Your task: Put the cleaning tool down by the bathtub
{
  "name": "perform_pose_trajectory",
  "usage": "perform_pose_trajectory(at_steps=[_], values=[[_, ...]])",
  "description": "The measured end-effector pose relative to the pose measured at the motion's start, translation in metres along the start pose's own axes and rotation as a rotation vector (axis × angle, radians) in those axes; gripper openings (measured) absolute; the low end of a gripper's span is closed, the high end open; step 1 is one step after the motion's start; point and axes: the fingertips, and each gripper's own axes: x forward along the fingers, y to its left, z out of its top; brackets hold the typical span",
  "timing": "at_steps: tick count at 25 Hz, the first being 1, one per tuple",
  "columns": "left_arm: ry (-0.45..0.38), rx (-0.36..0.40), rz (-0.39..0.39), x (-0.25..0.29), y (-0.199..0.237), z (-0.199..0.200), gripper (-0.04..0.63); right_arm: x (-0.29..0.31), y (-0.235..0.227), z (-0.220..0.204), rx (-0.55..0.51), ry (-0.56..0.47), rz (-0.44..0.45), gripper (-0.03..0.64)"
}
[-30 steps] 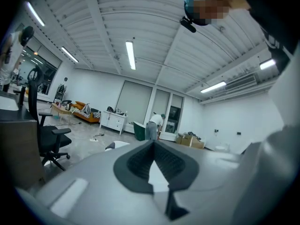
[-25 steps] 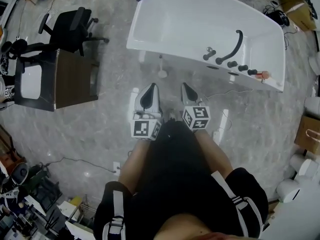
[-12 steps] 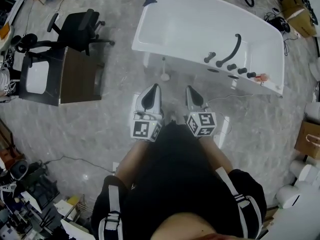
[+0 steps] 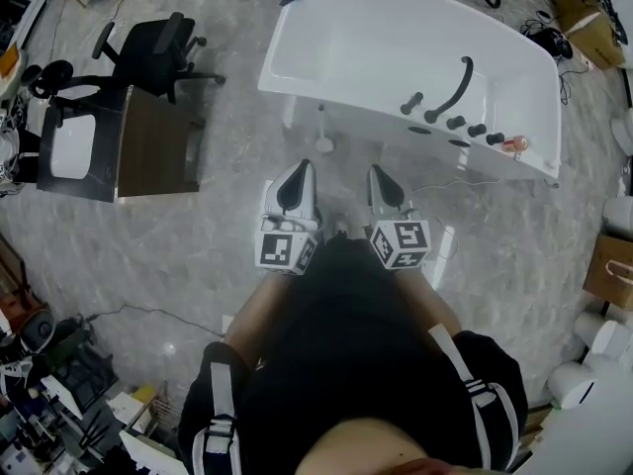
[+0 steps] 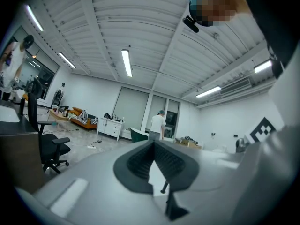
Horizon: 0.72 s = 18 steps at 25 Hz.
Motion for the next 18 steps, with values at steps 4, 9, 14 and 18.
perform_pose_trajectory(at_steps=[4, 9, 14, 18], values=[[-0.001, 0.000, 0.003, -0.004, 0.000, -0.001, 0.006, -0.003, 0.005, 0.003, -0.003, -0.017, 0.012, -0.003], [-0.008, 0.004, 0.001, -0.009, -0.002, -0.005, 0.006, -0.006, 0.009, 0.002, -0.009, -0.020, 0.024, -0.002], [-0.009, -0.007, 0.019, -0.011, 0.000, -0.003, 0.006, -0.009, 0.007, 0.002, -0.017, -0.037, 0.014, -0.003], [-0.010, -0.010, 0.031, -0.012, 0.003, -0.004, 0.006, -0.008, 0.003, 0.006, -0.021, -0.044, 0.010, -0.003]])
